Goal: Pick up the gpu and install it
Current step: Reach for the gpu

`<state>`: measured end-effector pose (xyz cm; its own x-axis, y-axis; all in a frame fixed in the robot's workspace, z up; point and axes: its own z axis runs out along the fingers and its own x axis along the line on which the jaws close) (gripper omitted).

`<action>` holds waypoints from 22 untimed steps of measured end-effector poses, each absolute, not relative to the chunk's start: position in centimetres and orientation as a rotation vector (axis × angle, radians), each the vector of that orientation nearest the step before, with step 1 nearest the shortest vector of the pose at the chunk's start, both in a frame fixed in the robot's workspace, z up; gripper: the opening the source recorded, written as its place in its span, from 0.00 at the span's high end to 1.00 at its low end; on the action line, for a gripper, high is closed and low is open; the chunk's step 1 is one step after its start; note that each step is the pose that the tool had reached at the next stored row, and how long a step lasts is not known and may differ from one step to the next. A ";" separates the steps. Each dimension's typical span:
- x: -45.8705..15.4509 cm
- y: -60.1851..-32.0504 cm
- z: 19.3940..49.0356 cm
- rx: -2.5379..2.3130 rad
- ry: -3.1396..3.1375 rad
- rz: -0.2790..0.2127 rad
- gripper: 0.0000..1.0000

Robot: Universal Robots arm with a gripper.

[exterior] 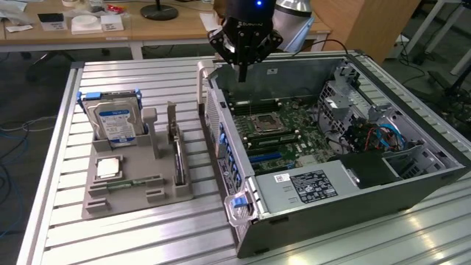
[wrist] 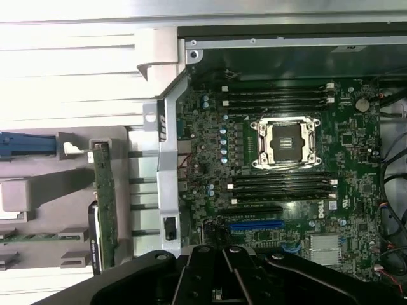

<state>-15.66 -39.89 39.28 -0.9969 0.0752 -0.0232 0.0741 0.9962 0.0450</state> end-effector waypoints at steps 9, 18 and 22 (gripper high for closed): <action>-17.6 -39.9 39.2 0.117 3.114 0.069 0.89; -19.8 -39.9 39.2 0.117 3.114 0.069 0.89; -20.9 -39.9 39.2 0.116 3.114 0.069 0.89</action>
<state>-20.86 -39.89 39.17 -0.9969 0.0752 -0.0233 0.0741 0.9962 0.0451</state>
